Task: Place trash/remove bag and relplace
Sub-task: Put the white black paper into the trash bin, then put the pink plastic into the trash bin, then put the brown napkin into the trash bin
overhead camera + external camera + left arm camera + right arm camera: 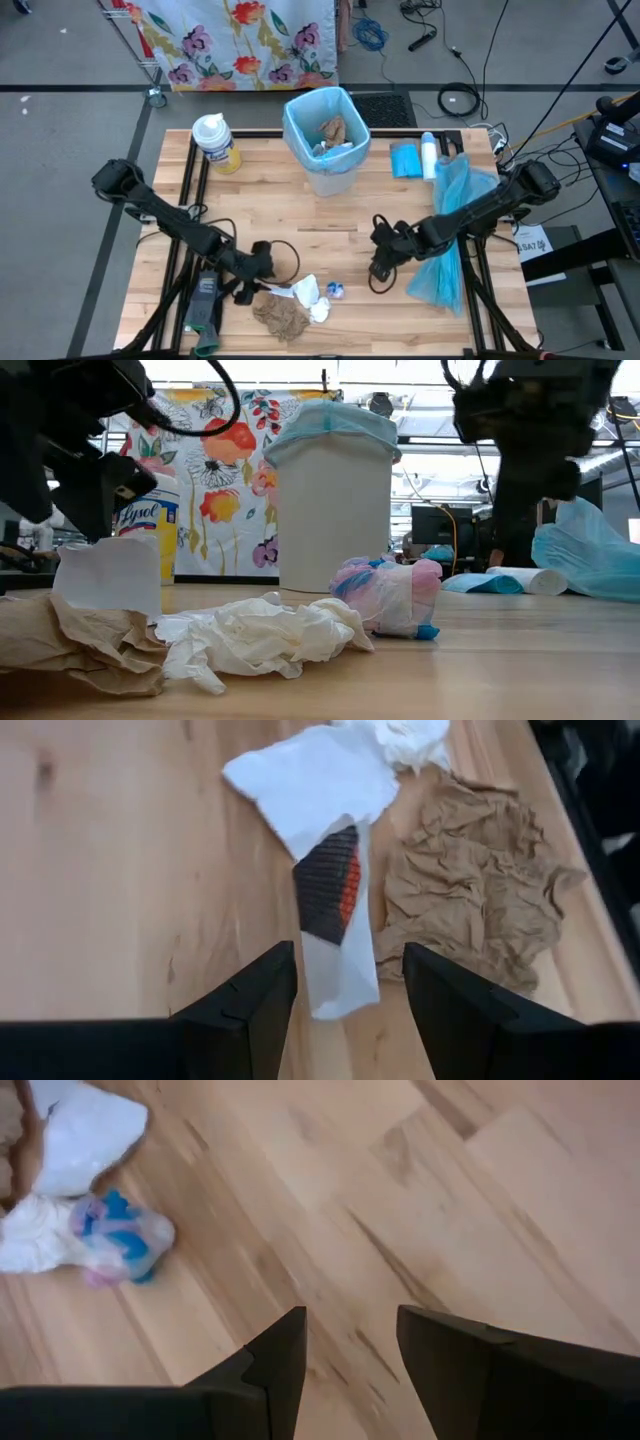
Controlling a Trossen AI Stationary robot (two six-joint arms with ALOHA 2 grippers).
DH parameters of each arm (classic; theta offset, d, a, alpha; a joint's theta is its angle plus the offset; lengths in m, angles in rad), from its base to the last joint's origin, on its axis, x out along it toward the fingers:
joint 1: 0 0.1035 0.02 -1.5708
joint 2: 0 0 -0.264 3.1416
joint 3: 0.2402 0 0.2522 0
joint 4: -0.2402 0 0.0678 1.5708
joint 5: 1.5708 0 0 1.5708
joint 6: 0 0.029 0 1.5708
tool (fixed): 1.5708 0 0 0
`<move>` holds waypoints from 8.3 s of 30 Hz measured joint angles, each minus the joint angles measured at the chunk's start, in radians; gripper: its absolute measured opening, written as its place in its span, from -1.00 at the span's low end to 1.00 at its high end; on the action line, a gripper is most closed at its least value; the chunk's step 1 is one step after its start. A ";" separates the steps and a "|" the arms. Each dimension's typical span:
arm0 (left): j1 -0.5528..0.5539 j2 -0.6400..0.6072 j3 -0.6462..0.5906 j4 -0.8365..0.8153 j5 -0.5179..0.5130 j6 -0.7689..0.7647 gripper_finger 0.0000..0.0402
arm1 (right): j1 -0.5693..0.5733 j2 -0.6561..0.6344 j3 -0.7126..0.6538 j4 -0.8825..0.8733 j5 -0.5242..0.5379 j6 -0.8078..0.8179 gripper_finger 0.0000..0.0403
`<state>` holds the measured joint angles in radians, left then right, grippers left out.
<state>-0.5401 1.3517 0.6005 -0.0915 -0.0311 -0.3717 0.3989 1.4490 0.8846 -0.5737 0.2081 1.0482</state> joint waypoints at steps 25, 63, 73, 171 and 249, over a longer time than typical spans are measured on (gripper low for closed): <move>0.078 0.161 0.318 -0.464 -0.035 0.064 -0.98 | 0.074 0.000 -0.008 0.001 0.136 0.045 -0.26; 0.952 0.070 1.003 -0.489 0.093 0.183 -0.86 | -0.066 0.000 -0.008 0.226 0.179 -0.153 -0.26; 1.002 0.178 1.045 -0.506 0.109 0.118 -0.48 | -0.034 0.000 -0.008 0.228 0.179 -0.092 -0.26; 0.004 0.063 0.208 -0.338 -0.198 -0.779 -0.43 | -0.124 0.116 0.798 -0.424 0.288 -0.404 -1.00; -0.144 0.321 0.371 -0.238 0.005 0.012 -0.61 | 0.320 -0.076 -0.085 0.247 0.363 0.410 -0.23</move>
<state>-0.6846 1.6727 0.9714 -0.3290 -0.0256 -0.3602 0.7186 1.3735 0.8000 -0.3267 0.5708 1.4581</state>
